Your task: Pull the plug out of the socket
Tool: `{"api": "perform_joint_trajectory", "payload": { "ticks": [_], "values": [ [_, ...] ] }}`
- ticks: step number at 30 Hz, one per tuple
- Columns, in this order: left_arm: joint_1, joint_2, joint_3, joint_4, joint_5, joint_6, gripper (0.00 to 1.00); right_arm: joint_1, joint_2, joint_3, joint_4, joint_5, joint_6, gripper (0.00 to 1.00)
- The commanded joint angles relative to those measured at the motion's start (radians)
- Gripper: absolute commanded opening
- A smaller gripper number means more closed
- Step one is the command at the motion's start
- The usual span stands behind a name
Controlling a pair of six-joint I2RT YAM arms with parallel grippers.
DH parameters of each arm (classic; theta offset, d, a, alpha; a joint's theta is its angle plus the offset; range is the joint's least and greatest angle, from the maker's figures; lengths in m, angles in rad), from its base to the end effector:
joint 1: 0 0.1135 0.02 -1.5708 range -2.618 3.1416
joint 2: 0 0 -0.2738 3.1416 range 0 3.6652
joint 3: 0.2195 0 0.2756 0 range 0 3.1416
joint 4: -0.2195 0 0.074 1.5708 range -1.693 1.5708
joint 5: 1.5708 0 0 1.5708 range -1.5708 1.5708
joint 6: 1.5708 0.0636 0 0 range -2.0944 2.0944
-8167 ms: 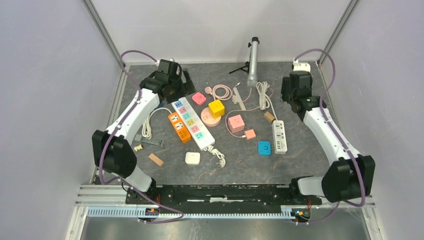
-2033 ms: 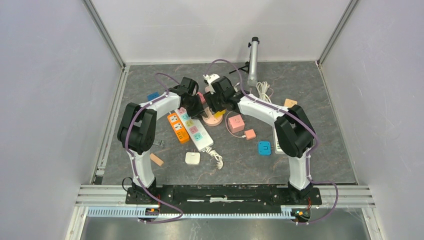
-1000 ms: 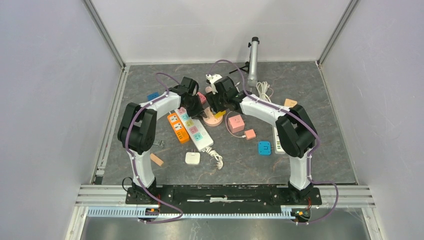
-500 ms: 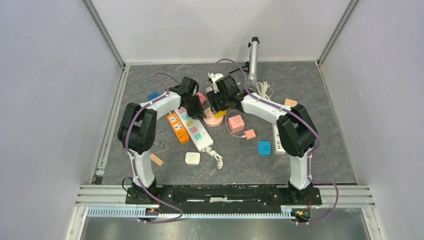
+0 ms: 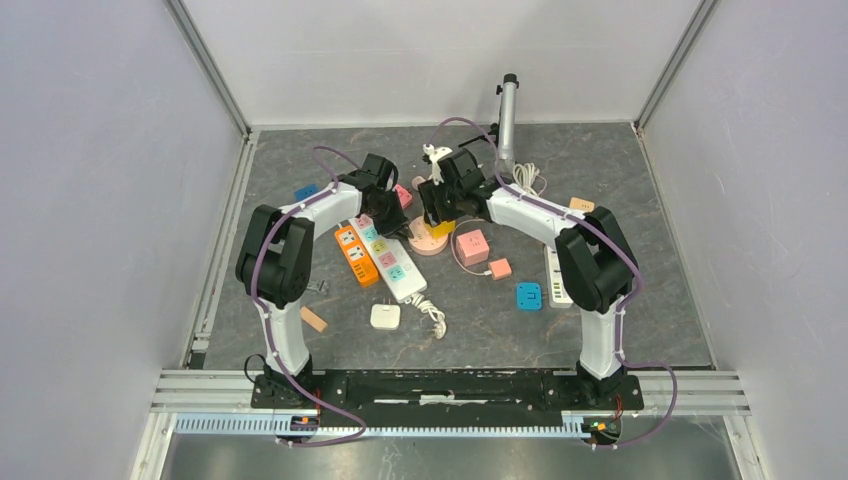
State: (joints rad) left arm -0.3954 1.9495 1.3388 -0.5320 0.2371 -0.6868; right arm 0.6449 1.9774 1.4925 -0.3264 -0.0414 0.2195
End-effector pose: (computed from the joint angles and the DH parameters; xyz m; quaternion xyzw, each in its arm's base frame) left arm 0.3933 -0.1803 0.1393 -0.1160 0.9637 -0.2077 0.1213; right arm 0.3892 0.2960 0.1929 -0.2035 0.9060 0.1727 0.3285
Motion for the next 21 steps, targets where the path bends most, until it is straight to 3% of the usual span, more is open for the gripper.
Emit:
{"api": "perform_joint_trajectory", "payload": {
  "ticks": [1,10,14,17,21],
  "values": [
    [-0.011,0.089,-0.033,-0.077,-0.134,0.07,0.12,0.025,-0.07,0.035,0.125,-0.214,0.077,0.0],
    [-0.017,0.097,-0.026,-0.09,-0.156,0.08,0.05,0.002,-0.082,-0.016,0.219,-0.331,0.131,0.0],
    [-0.018,0.096,-0.026,-0.09,-0.157,0.081,0.05,0.068,-0.058,0.032,0.11,-0.164,0.005,0.0],
    [-0.02,0.098,-0.025,-0.092,-0.157,0.081,0.05,0.07,-0.05,0.062,0.07,-0.134,-0.026,0.0],
    [-0.02,0.104,-0.024,-0.095,-0.157,0.081,0.06,0.027,-0.09,0.017,0.15,-0.258,0.051,0.0]
  ]
}}
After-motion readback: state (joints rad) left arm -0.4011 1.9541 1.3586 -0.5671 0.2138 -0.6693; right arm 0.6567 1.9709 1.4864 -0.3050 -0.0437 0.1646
